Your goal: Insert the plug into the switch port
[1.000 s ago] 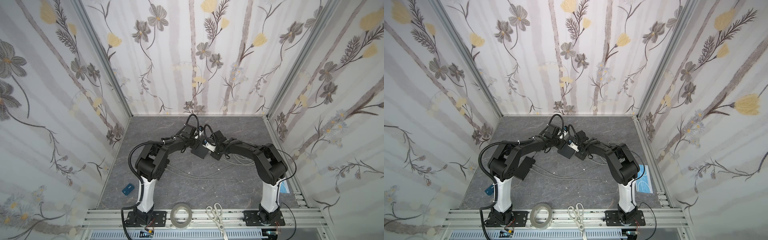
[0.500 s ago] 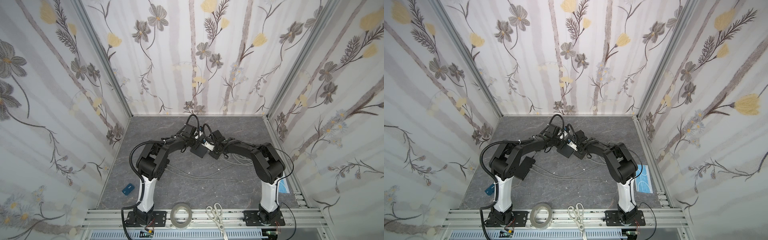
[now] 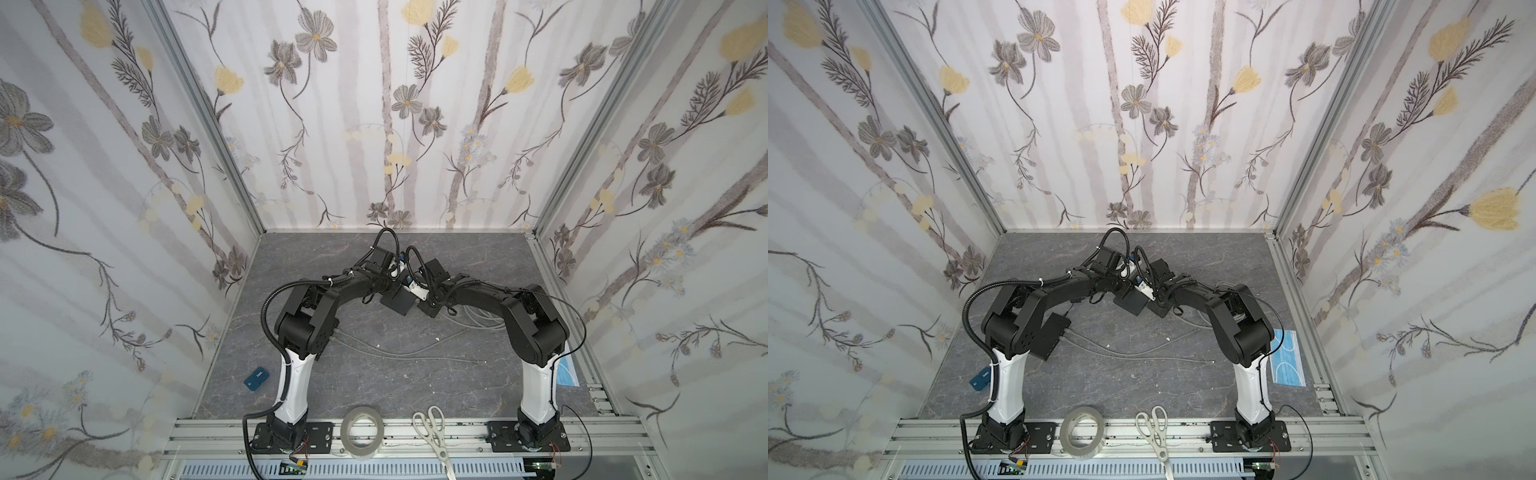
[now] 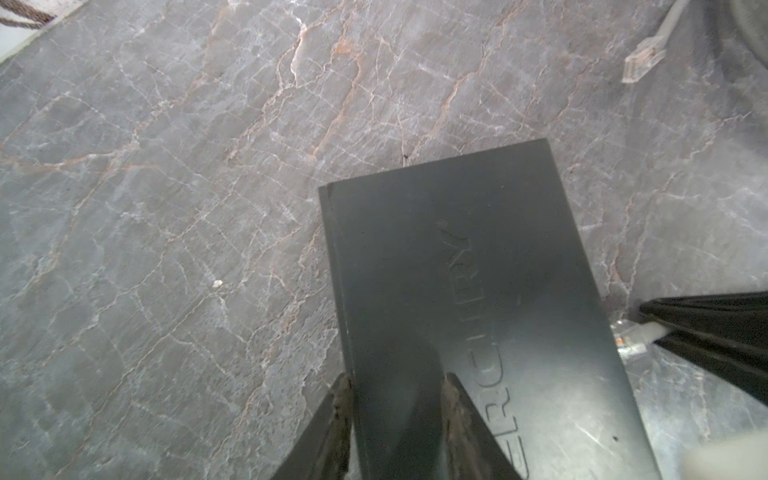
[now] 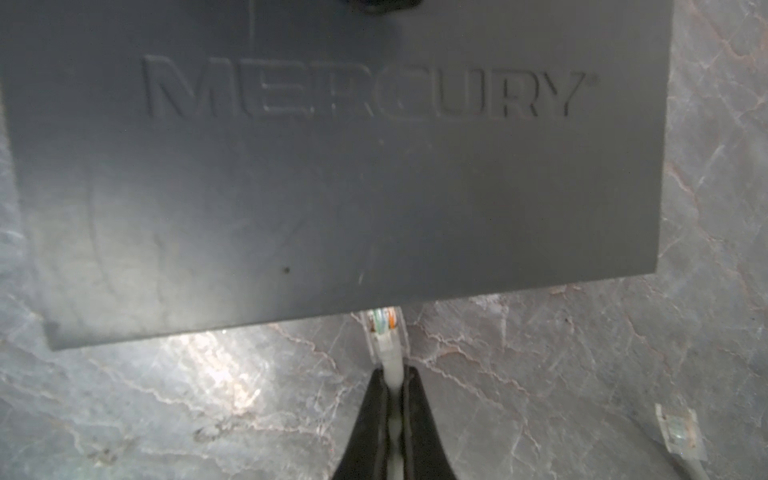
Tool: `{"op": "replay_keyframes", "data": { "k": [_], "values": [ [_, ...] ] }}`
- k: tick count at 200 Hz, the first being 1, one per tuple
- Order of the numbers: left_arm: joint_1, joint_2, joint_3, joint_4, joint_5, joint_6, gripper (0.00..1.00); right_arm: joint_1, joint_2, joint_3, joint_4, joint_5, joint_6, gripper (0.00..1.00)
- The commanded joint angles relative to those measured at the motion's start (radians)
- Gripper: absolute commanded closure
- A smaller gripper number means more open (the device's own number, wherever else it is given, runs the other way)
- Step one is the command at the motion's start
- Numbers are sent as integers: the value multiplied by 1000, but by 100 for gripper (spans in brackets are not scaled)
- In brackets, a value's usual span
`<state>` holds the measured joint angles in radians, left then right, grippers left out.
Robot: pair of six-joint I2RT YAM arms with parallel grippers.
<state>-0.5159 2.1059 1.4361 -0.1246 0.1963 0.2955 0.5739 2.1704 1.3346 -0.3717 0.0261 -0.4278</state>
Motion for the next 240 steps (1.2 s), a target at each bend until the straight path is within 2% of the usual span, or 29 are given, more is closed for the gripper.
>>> {"op": "replay_keyframes", "data": {
  "k": [1, 98, 148, 192, 240],
  "values": [
    [8, 12, 10, -31, 30, -21, 61, 2, 23, 27, -16, -16, 24, 100],
    [24, 91, 148, -167, 173, -44, 64, 16, 44, 71, -42, -20, 48, 100],
    [25, 104, 171, -190, 187, -41, 65, 30, 33, 83, -37, -79, 51, 100],
    [25, 106, 175, -197, 191, -41, 65, 44, 29, 95, -33, -72, 66, 100],
    [25, 109, 181, -201, 198, -43, 65, 68, 38, 131, -23, -118, 139, 100]
  ]
}}
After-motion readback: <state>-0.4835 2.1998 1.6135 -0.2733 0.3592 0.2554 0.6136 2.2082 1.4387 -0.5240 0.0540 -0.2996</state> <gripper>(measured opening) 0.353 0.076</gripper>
